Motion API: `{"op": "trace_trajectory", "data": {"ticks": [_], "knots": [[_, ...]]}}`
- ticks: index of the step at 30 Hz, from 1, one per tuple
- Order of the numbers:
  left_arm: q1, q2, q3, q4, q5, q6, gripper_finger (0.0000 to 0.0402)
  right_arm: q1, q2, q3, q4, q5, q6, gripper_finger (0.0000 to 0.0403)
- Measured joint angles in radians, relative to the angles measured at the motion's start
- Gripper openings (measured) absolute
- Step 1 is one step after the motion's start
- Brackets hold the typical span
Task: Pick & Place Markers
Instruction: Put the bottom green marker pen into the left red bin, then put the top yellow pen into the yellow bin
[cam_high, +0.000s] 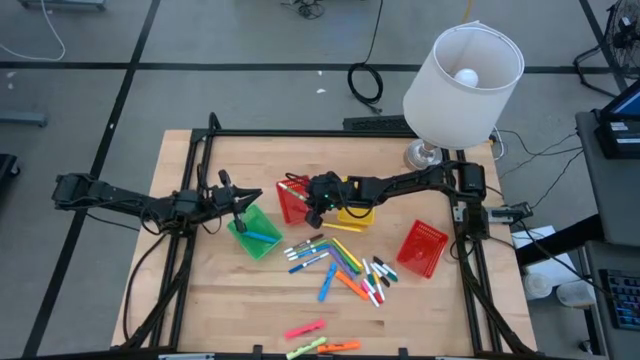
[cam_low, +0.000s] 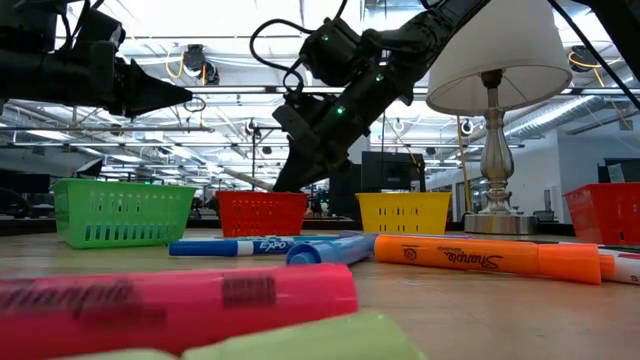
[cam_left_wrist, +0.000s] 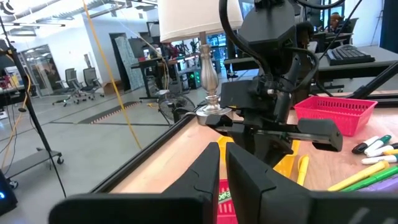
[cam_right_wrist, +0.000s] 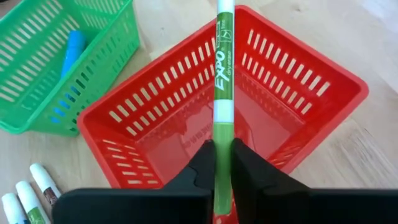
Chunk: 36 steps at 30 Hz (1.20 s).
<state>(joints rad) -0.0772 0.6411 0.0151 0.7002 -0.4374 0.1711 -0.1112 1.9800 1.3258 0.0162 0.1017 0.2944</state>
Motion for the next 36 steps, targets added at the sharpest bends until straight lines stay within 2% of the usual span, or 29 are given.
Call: {"op": "trace_trajectory", "data": {"ticks": [10, 17, 20, 22, 26, 29, 31, 33, 36], "knots": [[0.000, 0.000, 0.000, 0.000, 0.000, 0.000, 0.0037, 0.000, 0.000, 0.000, 0.006, 0.001, -0.018, 0.0082], [0.000, 0.000, 0.000, 0.000, 0.001, 0.000, 0.0037, 0.000, -0.005, 0.000, 0.024, 0.001, -0.065, 0.0090], [0.000, 0.000, 0.000, -0.001, 0.001, 0.000, 0.0037, 0.000, -0.050, 0.000, 0.008, -0.002, -0.112, 0.0084], [0.000, 0.000, 0.000, -0.002, 0.001, 0.000, 0.0037, 0.000, -0.115, 0.000, -0.016, -0.025, -0.148, 0.0077], [0.000, 0.000, 0.000, -0.002, 0.002, 0.000, 0.0037, 0.018, -0.313, 0.001, -0.142, -0.142, -0.236, 0.0050], [0.000, 0.000, 0.000, -0.002, 0.002, 0.000, 0.0037, 0.076, -0.476, 0.001, -0.293, -0.147, -0.316, 0.0015], [-0.001, 0.000, 0.000, -0.002, 0.002, 0.000, 0.0037, 0.134, -0.584, -0.002, -0.361, -0.097, -0.361, 0.0005], [-0.001, 0.000, 0.000, -0.004, 0.002, 0.000, 0.0037, 0.201, -0.701, -0.039, -0.369, 0.000, -0.380, 0.0007], [-0.001, 0.000, 0.001, -0.017, 0.001, -0.004, 0.0037, 0.295, -0.899, -0.166, -0.314, 0.084, -0.405, 0.0002]]}}
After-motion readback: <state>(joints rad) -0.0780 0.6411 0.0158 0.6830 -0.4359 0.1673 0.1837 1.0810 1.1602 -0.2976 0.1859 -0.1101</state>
